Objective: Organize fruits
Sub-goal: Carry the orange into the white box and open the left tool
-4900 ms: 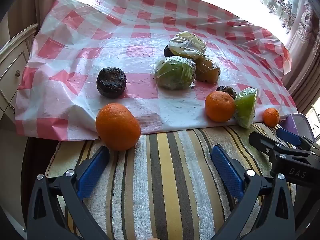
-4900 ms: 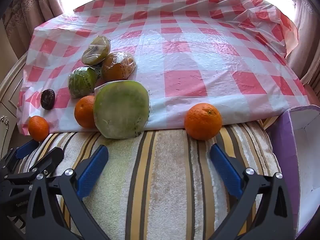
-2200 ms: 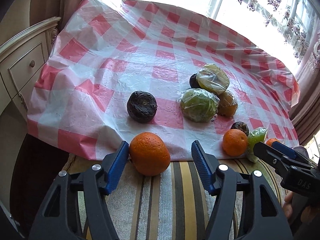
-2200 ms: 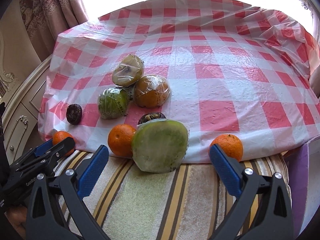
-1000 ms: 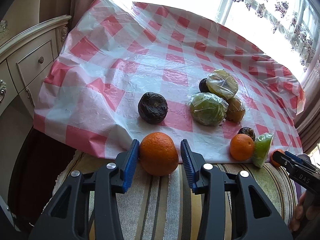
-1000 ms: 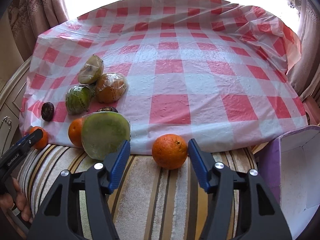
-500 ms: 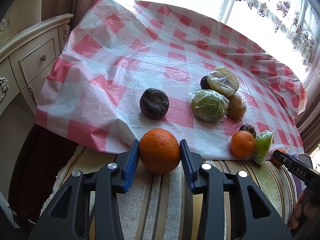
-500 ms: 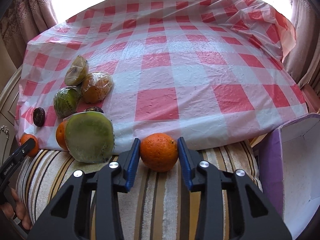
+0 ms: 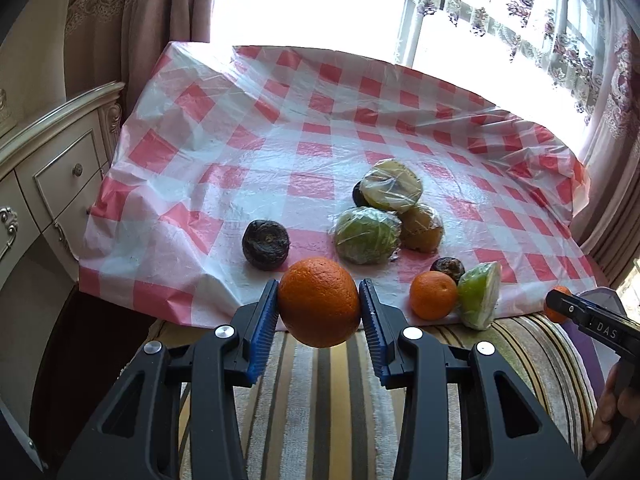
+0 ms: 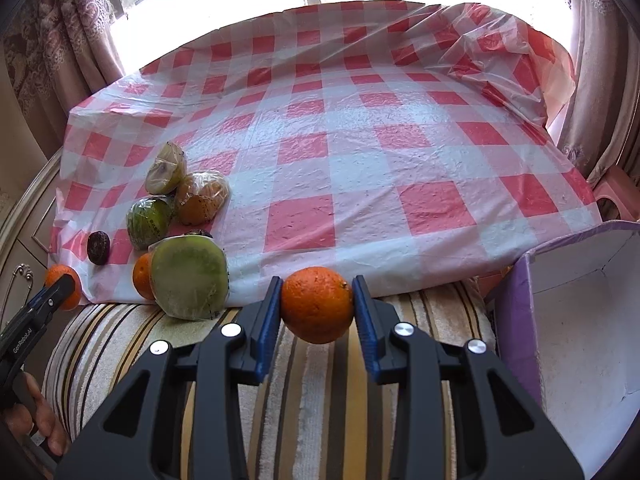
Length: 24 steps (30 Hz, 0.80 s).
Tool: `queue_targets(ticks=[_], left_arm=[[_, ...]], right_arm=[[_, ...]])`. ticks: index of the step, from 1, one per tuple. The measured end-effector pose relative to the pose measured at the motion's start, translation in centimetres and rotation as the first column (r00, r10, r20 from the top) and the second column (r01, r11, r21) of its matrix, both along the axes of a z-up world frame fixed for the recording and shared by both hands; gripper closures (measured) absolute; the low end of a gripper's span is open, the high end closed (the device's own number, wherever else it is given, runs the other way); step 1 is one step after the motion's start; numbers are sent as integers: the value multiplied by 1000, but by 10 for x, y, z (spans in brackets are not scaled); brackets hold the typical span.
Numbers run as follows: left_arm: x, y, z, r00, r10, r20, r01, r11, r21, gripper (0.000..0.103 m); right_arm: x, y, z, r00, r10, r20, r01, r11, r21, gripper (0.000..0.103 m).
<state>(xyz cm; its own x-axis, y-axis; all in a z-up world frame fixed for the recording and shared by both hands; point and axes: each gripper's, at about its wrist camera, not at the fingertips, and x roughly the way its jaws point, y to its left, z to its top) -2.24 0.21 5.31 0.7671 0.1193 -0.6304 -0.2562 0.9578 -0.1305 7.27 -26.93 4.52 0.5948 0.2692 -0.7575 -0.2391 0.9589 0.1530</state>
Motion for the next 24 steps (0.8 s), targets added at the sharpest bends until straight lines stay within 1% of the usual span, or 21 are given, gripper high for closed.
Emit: queue_targets(ticks=[3, 6, 8, 11, 14, 17, 20, 21, 23, 24], left_arm=[[5, -21, 9, 998, -66, 16, 65, 998, 19, 65], [11, -51, 20, 986, -159, 39, 157, 986, 51, 65], [18, -75, 27, 971, -234, 46, 231, 971, 69, 65], [31, -113, 32, 935, -352, 40, 348, 934, 80, 65], [52, -159, 33, 879, -477, 13, 475, 877, 78, 65], [70, -212, 33, 803, -596, -5, 594, 799, 94, 65], [86, -264, 29, 714, -699, -45, 700, 709, 89, 65], [90, -280, 27, 679, -732, -58, 734, 674, 85, 65], [98, -308, 20, 620, -780, -87, 785, 615, 81, 65], [100, -323, 16, 586, -803, -108, 810, 580, 83, 65]], right_arm=[[-5, -24, 10, 999, -37, 22, 37, 999, 11, 68], [-8, -57, 20, 995, -94, 41, 93, 996, 19, 68], [-9, -83, 23, 987, -151, 58, 151, 989, 6, 68], [-7, -123, 21, 971, -234, 51, 234, 972, 1, 68], [-8, -162, 17, 947, -315, 62, 317, 948, -20, 68], [-5, -201, 5, 918, -395, 26, 395, 918, -18, 68], [0, -234, -14, 889, -457, -40, 455, 889, -47, 68], [1, -243, -21, 878, -474, -64, 471, 880, -57, 68], [1, -259, -32, 857, -506, -98, 499, 862, -91, 68], [2, -265, -36, 847, -521, -106, 510, 853, -110, 68]])
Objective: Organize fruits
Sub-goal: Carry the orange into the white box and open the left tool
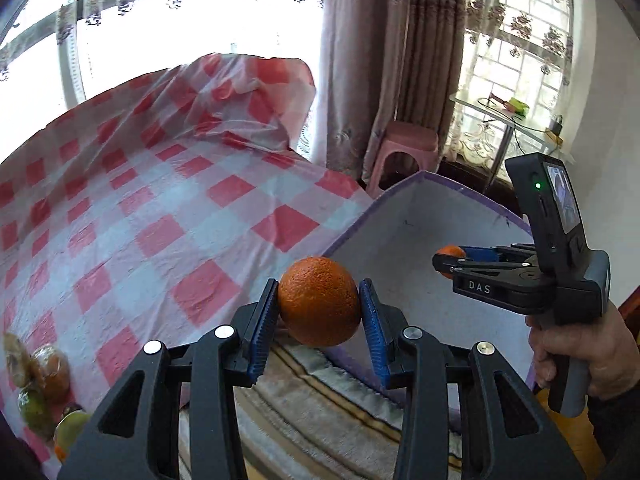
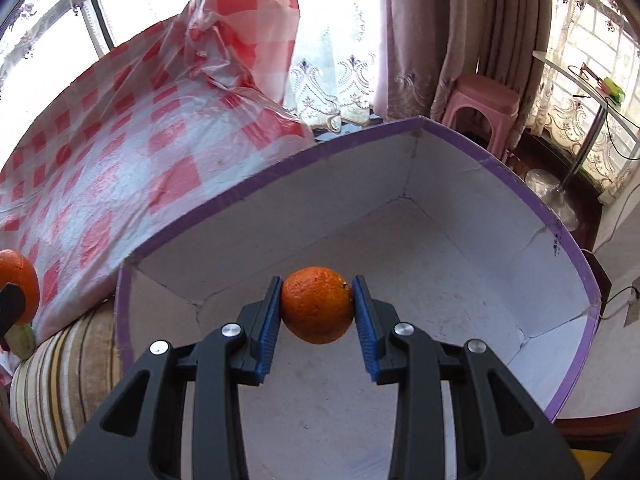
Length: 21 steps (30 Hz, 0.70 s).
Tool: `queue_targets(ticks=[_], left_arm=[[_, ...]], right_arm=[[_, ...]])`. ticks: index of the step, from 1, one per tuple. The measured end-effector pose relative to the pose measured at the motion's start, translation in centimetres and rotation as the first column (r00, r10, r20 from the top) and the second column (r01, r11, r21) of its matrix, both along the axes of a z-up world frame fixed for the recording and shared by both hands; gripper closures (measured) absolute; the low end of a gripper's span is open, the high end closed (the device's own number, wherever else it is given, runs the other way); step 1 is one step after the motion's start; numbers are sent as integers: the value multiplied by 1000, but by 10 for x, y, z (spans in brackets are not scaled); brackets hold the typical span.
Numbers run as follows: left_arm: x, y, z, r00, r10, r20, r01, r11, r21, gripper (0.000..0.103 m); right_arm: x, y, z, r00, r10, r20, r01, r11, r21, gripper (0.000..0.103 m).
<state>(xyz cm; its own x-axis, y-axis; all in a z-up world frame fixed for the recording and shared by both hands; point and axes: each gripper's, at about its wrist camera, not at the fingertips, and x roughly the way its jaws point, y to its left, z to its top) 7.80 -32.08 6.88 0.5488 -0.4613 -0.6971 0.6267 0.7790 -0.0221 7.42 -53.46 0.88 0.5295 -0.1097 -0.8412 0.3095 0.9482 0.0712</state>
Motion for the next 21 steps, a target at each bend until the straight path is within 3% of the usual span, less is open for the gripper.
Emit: queue_targets(ticks=[3, 7, 17, 21], left_arm=[[5, -35, -18, 992, -116, -38, 118, 991, 58, 65], [9, -64, -44, 978, -191, -78, 200, 971, 128, 65], [18, -95, -85, 966, -217, -138, 248, 930, 270, 64], [20, -97, -94, 962, -216, -167, 257, 924, 282, 64]], right_arm=[[2, -16, -8, 999, -39, -33, 39, 999, -5, 68], [12, -25, -14, 996, -45, -71, 43, 999, -18, 68], [30, -31, -29, 990, -37, -139, 31, 999, -41, 67], [34, -32, -35, 985, -41, -169, 35, 999, -34, 66]])
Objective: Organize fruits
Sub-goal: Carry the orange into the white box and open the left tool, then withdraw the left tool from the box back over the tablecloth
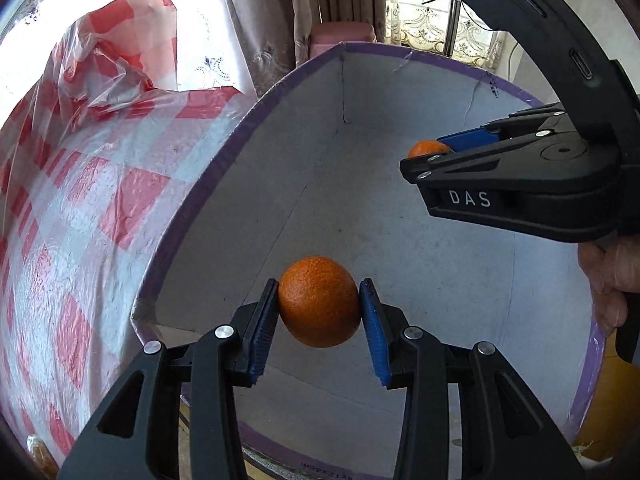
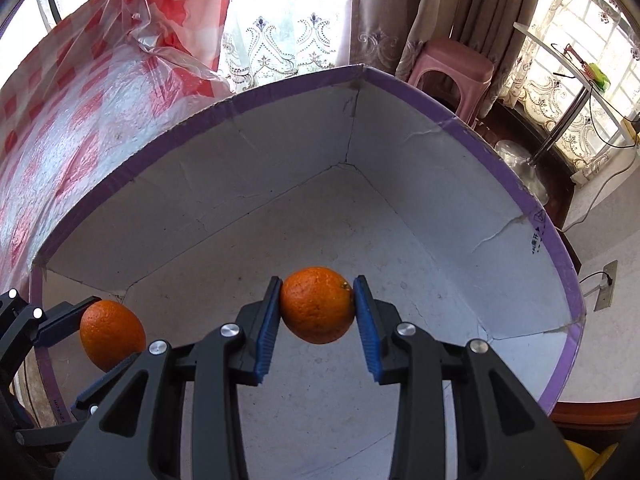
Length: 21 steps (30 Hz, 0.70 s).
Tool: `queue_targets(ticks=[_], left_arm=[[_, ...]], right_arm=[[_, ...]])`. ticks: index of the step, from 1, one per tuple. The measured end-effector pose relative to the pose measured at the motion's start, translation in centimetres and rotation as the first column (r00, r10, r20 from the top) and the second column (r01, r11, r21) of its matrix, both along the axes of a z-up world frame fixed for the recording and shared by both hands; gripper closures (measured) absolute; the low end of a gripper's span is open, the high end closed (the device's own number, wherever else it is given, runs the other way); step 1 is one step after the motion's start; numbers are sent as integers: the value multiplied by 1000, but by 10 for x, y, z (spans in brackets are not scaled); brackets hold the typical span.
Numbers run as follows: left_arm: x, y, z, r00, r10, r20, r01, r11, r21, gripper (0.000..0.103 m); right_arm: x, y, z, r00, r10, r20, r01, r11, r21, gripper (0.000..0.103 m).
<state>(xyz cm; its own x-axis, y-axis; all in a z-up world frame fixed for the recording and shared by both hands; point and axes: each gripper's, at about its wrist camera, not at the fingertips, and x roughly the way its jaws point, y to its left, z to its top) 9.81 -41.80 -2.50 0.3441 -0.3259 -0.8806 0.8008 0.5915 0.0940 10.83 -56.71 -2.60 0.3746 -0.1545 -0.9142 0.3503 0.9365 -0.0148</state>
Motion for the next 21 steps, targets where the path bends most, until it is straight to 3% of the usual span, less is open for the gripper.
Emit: queue_targets(ticks=[4, 6, 9, 12, 14, 21], left_arm=[[5, 1, -7, 1000, 16, -19, -16, 1000, 7, 64], [5, -1, -7, 1000, 12, -11, -12, 1000, 8, 63], [8, 0, -7, 1000, 14, -11, -14, 1000, 4, 58], [8, 0, -6, 1000, 15, -5, -15, 1000, -3, 49], [4, 1, -3, 1000, 19, 6, -19, 1000, -15, 28], [-2, 11, 16, 998, 33, 46, -29, 996, -84, 23]], right_arm=[[2, 3, -3, 1000, 13, -16, -14, 1000, -16, 65], [4, 4, -2, 1000, 8, -13, -8, 1000, -22, 48], [2, 4, -1, 1000, 7, -9, -8, 1000, -30, 36], [1, 5, -1, 1000, 15, -14, -15, 999, -31, 31], [0, 5, 2, 1000, 9, -3, -9, 999, -38, 25], [-9, 0, 20, 996, -49, 68, 53, 997, -62, 23]])
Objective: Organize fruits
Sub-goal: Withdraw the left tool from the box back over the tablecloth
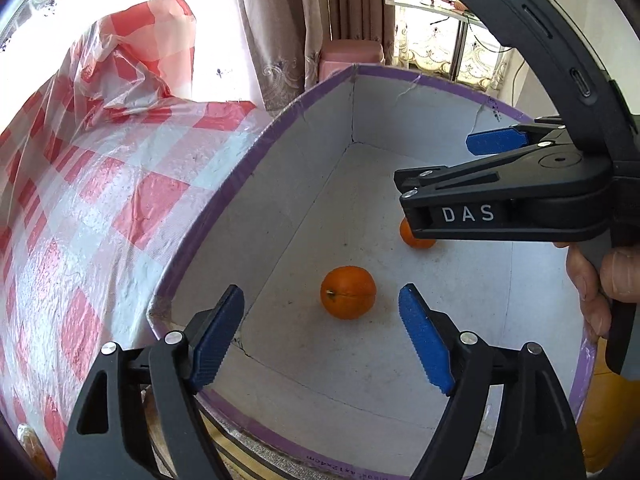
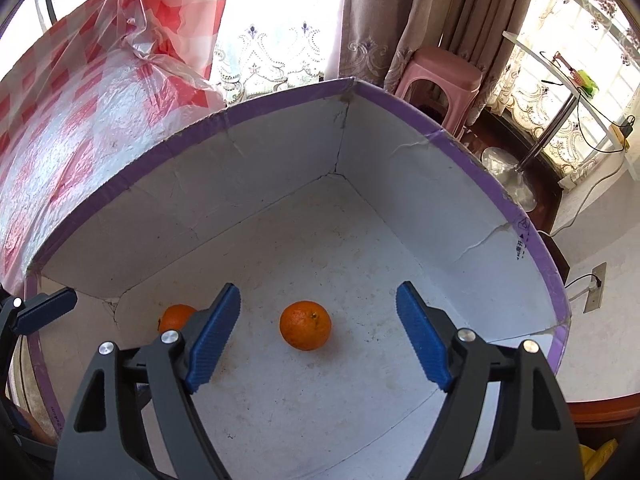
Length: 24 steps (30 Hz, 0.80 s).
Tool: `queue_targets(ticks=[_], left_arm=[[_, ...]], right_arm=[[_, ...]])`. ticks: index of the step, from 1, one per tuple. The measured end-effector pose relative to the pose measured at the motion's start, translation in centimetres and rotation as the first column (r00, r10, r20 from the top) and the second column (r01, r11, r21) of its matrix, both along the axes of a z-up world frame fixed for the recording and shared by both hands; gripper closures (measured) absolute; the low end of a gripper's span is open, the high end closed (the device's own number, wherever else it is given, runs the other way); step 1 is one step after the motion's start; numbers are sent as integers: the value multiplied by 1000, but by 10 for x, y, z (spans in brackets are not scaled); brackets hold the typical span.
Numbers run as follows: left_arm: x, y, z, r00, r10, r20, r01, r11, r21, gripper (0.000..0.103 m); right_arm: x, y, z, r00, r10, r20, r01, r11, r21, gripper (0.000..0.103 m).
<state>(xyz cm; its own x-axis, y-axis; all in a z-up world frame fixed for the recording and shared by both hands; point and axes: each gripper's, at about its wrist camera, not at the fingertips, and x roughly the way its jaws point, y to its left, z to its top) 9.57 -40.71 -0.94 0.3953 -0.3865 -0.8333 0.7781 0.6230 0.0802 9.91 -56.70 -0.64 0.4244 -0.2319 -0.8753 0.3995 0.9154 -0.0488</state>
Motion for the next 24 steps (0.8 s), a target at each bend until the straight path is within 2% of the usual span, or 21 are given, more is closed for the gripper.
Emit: queue_targets(ticks=[2, 7, 9, 12, 15, 19, 24], left_arm=[[-5, 4, 10, 999, 12, 49, -11, 1000, -19, 16], [-23, 20, 34, 976, 46, 211, -44, 999, -15, 16], [-30, 32, 44, 969, 65, 240, -60, 998, -31, 16], [-31, 58, 56, 967, 119, 226, -103, 991, -83, 15], [-28, 91, 66, 960, 204, 193, -178, 973, -146, 15], [-27, 140, 78, 927, 337, 166, -296, 928, -228, 15], [-33, 194, 85, 878, 443, 179, -387, 879, -278, 15]], right_arm=[[-7, -1, 12, 998, -22, 61, 23, 1000, -2, 22], [-21, 5, 48, 976, -32, 213, 47, 997, -65, 16], [-26, 12, 63, 961, -16, 276, 44, 994, -96, 11], [-31, 25, 81, 942, 24, 334, 1, 997, -77, 11], [-34, 45, 92, 929, 77, 363, -49, 995, -86, 11], [-30, 73, 95, 919, 133, 372, -119, 991, -62, 11], [-26, 111, 95, 904, 209, 373, -213, 977, -32, 10]])
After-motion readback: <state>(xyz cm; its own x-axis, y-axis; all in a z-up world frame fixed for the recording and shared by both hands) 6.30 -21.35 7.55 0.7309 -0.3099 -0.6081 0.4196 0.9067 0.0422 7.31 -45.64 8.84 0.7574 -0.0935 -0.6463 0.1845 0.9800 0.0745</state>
